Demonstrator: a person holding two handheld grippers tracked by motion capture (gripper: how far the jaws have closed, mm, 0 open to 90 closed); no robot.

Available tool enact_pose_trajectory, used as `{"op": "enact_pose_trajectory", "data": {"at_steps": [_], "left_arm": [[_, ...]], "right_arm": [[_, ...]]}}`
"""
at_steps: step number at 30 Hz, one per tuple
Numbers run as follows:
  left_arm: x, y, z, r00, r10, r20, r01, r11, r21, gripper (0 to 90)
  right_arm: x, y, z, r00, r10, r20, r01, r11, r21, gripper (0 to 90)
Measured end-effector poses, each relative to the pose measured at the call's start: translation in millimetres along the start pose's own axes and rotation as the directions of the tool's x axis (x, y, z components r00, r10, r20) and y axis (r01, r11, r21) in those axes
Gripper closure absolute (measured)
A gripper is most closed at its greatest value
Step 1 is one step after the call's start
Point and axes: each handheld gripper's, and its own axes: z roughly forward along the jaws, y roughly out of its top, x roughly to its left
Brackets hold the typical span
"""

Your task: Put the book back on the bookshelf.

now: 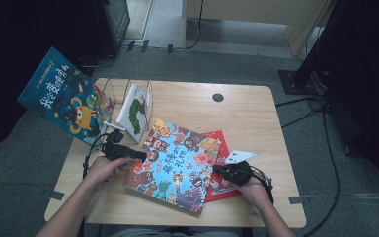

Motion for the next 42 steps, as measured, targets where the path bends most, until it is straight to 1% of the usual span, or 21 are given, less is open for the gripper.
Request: {"op": "enact_pose_trajectory", "data": {"at_steps": [2, 4, 7, 8, 11, 12, 15, 17, 18, 19, 21, 24, 27, 28, 30, 34, 37, 38, 39, 40, 42], "left_arm": [[-20.2, 8.3, -12.7, 0.9991, 0.038, 0.019, -0.038, 0.9993, -0.001, 67.6], [-45.4, 17.5, -20.4, 0.9963, 0.085, 0.01, -0.085, 0.996, 0.027, 66.2], [-77.2, 26.7, -23.3, 0.9877, 0.148, -0.051, -0.144, 0.9872, 0.069, 65.0], [-83.4, 28.5, -23.0, 0.9865, 0.154, -0.056, -0.15, 0.9861, 0.073, 65.4], [-101.2, 35.5, -14.1, 0.9901, 0.14, 0.011, -0.14, 0.981, 0.134, 69.9], [-108.5, 37.4, -9.9, 0.988, 0.155, 0.001, -0.153, 0.9751, 0.161, 69.6], [-127.2, 42.9, -4.1, 0.9731, 0.219, -0.072, -0.203, 0.9626, 0.179, 67.6], [-131.9, 47.9, -5.2, 0.9809, 0.186, -0.058, -0.173, 0.9694, 0.174, 68.5], [-133.9, 50.5, -5.3, 0.9823, 0.174, -0.07, -0.159, 0.9716, 0.175, 69.8], [-136.3, 53.5, -4.7, 0.9769, 0.188, -0.101, -0.167, 0.9675, 0.19, 71.0], [-138.3, 57.8, -4.6, 0.9739, 0.188, -0.127, -0.161, 0.9663, 0.201, 72.0], [-140.0, 66.0, -5.3, 0.9757, 0.184, -0.119, -0.157, 0.9655, 0.208, 74.2], [-141.5, 73.6, -7.2, 0.9795, 0.186, -0.077, -0.169, 0.9671, 0.191, 78.4], [-143.1, 75.6, -7.7, 0.9788, 0.187, -0.085, -0.168, 0.9674, 0.19, 78.8], [-145.9, 79.4, -9.0, 0.9775, 0.19, -0.092, -0.167, 0.964, 0.206, 79.5], [-154.9, 86.6, -16.9, 0.9688, 0.212, -0.128, -0.18, 0.9572, 0.227, 80.8], [-161.7, 88.8, -25.1, 0.958, 0.244, -0.15, -0.207, 0.951, 0.23, 81.8], [-165.2, 88.8, -28.5, 0.9483, 0.278, -0.154, -0.237, 0.9419, 0.238, 82.0], [-168.2, 88.3, -30.4, 0.9424, 0.29, -0.166, -0.246, 0.9382, 0.244, 82.0], [-170.7, 88.0, -33.1, 0.9378, 0.299, -0.176, -0.25, 0.9339, 0.256, 82.0], [-172.3, 87.3, -36.1, 0.934, 0.303, -0.189, -0.25, 0.9324, 0.261, 82.0]], "right_arm": [[0.7, 0.7, 1.1, 0.9999, -0.007, 0.01, 0.007, 1.0, -0.003, 90.0], [2.6, 2.0, 2.3, 0.9994, -0.022, 0.026, 0.022, 1.0, -0.001, 90.0], [3.1, 2.4, 2.9, 0.9992, -0.026, 0.031, 0.026, 1.0, -0.002, 90.0], [2.9, 2.6, 3.0, 0.9992, -0.027, 0.03, 0.027, 1.0, -0.002, 90.0], [3.0, 3.3, 4.0, 0.9993, -0.022, 0.03, 0.022, 1.0, -0.002, 90.0], [3.7, 4.2, 4.9, 0.9992, -0.025, 0.032, 0.025, 1.0, -0.001, 90.0], [6.6, 6.8, 7.2, 0.9985, -0.04, 0.039, 0.04, 0.999, 0.002, 90.0], [8.0, 7.7, 8.4, 0.9975, -0.059, 0.038, 0.059, 0.998, 0.002, 90.0], [8.4, 8.0, 8.6, 0.997, -0.067, 0.038, 0.067, 0.998, 0.004, 90.0], [8.8, 8.4, 9.1, 0.9963, -0.076, 0.04, 0.076, 0.997, 0.004, 89.9], [9.3, 9.2, 9.9, 0.9964, -0.076, 0.039, 0.076, 0.997, 0.004, 88.7], [10.6, 10.5, 11.7, 0.9964, -0.078, 0.032, 0.078, 0.997, 0.002, 86.1], [13.4, 12.0, 12.9, 0.9929, -0.116, 0.025, 0.116, 0.993, 0.005, 79.1], [14.7, 12.4, 13.2, 0.9916, -0.126, 0.029, 0.126, 0.992, 0.006, 72.8], [15.3, 12.8, 13.9, 0.9924, -0.122, 0.011, 0.122, 0.992, 0.005, 69.2], [15.6, 12.5, 12.4, 0.9908, -0.134, 0.02, 0.134, 0.991, 0.011, 65.5], [14.4, 12.3, 11.3, 0.9892, -0.144, 0.03, 0.143, 0.99, 0.015, 64.8], [14.3, 12.3, 11.2, 0.9888, -0.146, 0.03, 0.146, 0.989, 0.015, 64.8], [14.5, 12.4, 11.0, 0.9883, -0.149, 0.032, 0.149, 0.989, 0.017, 64.8], [14.6, 12.5, 10.8, 0.9878, -0.152, 0.035, 0.151, 0.988, 0.018, 64.8], [14.4, 12.7, 10.6, 0.9872, -0.155, 0.037, 0.154, 0.988, 0.019, 64.5]]}}
